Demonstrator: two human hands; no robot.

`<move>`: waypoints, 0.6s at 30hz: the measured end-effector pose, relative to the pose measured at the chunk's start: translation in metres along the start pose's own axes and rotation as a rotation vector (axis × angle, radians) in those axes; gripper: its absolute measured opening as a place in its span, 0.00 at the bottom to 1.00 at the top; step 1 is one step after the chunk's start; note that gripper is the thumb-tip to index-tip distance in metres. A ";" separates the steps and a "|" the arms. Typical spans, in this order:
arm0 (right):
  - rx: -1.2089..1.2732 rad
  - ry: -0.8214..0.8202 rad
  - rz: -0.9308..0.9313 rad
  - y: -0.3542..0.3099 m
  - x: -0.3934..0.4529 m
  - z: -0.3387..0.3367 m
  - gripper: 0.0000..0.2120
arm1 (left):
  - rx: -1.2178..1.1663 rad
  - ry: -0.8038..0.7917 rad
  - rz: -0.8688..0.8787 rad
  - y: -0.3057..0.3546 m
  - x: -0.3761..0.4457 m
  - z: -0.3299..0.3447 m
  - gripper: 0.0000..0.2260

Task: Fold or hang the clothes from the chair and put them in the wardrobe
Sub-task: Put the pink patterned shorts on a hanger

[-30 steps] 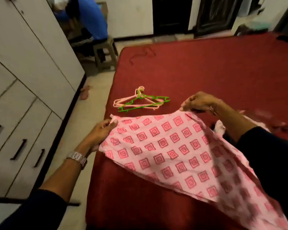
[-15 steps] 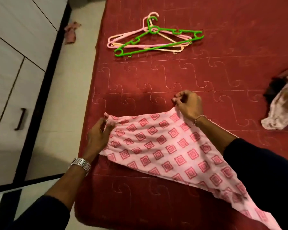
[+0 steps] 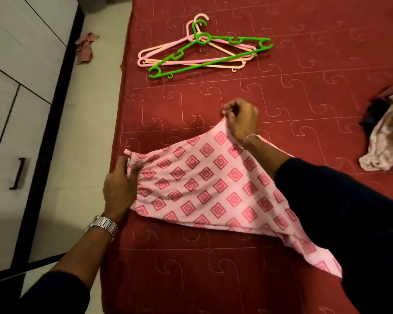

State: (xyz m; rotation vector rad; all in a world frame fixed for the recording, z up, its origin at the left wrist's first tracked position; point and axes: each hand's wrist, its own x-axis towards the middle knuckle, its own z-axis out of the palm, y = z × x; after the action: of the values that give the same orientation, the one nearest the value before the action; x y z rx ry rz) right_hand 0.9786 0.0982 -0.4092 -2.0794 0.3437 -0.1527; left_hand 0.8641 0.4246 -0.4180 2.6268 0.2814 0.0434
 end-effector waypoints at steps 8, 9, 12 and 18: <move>-0.220 -0.131 -0.226 0.021 -0.060 -0.014 0.09 | 0.281 0.202 -0.068 0.027 -0.005 -0.003 0.24; -0.245 -0.104 -0.234 0.028 -0.072 -0.024 0.10 | 0.329 0.242 -0.018 0.038 -0.005 0.000 0.23; -0.291 -0.059 -0.205 0.050 -0.107 -0.067 0.10 | 0.246 0.197 0.299 0.089 -0.015 0.024 0.17; -0.469 0.044 -0.100 0.109 -0.158 -0.187 0.09 | 0.038 -0.232 0.787 0.217 -0.057 0.090 0.09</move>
State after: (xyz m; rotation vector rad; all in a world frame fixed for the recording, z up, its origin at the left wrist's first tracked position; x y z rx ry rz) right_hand 0.7627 -0.0600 -0.4027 -2.5624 0.3238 -0.1922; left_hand 0.8572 0.1847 -0.3915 2.5774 -0.8360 -0.0035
